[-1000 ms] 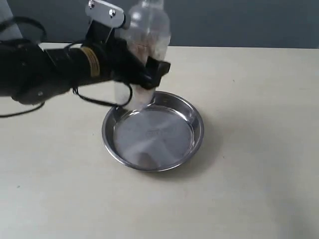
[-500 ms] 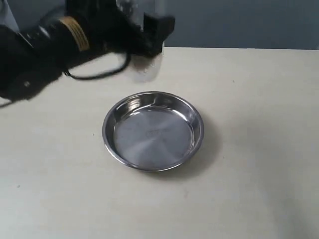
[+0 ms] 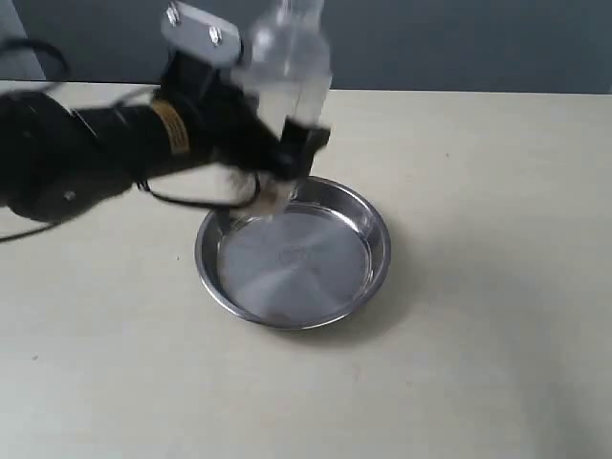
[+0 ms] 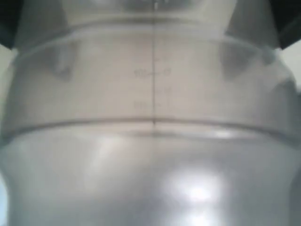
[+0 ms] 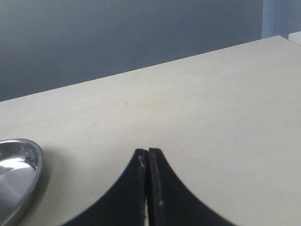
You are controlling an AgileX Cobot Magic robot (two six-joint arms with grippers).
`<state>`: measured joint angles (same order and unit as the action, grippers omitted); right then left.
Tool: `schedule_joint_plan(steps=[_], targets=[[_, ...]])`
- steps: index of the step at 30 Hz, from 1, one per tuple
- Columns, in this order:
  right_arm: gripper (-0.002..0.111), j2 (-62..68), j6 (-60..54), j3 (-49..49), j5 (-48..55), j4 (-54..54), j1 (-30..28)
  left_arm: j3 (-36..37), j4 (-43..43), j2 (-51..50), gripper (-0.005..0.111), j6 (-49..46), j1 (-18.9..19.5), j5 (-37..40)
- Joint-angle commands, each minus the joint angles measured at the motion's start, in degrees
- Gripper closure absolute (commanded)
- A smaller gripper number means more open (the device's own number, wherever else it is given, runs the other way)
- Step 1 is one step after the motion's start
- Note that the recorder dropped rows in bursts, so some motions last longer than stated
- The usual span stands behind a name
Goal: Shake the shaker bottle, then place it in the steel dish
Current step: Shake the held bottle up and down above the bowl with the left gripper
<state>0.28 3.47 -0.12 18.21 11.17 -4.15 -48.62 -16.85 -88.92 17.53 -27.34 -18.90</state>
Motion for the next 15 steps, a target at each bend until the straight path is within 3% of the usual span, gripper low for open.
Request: schedule_joint_plan(steps=[1, 3, 5, 7, 9, 11, 12, 13, 15], targets=[[0.109, -0.3, -0.2, 0.1, -0.6, -0.3, 0.2, 3.4, 5.7, -8.5, 0.106, 1.8, 0.4, -5.7], [0.109, -0.3, -0.2, 0.1, -0.6, -0.3, 0.2, 3.0, 0.7, -8.0, 0.106, 8.0, -0.1, -11.4], [0.109, -0.3, -0.2, 0.1, -0.6, -0.2, 0.2, 0.1, -7.8, -1.6, 0.106, 7.6, -0.2, -17.6], [0.109, -0.3, -0.2, 0.1, -0.6, -0.2, 0.2, -2.7, -4.0, 1.4, 0.106, 1.6, -0.2, -7.0], [0.109, -0.3, -0.2, 0.1, -0.6, -0.2, 0.2, 1.6, 0.5, -5.9, 0.106, -0.8, -0.2, -2.1], [0.109, -0.3, -0.2, 0.1, -0.6, -0.2, 0.2, 4.8, 3.8, -11.4, 0.106, 2.3, 0.4, -6.7], [0.109, -0.3, -0.2, 0.1, -0.6, -0.2, 0.2, 4.9, 0.5, -10.5, 0.106, 5.0, -0.2, -10.1], [0.109, -0.3, -0.2, 0.1, -0.6, -0.2, 0.2, 3.9, -4.3, -7.0, 0.106, 5.2, -0.3, -14.9], [0.109, -0.3, -0.2, 0.1, -0.6, -0.2, 0.2, 0.1, -6.6, 1.1, 0.106, 3.1, -0.2, -14.2]])
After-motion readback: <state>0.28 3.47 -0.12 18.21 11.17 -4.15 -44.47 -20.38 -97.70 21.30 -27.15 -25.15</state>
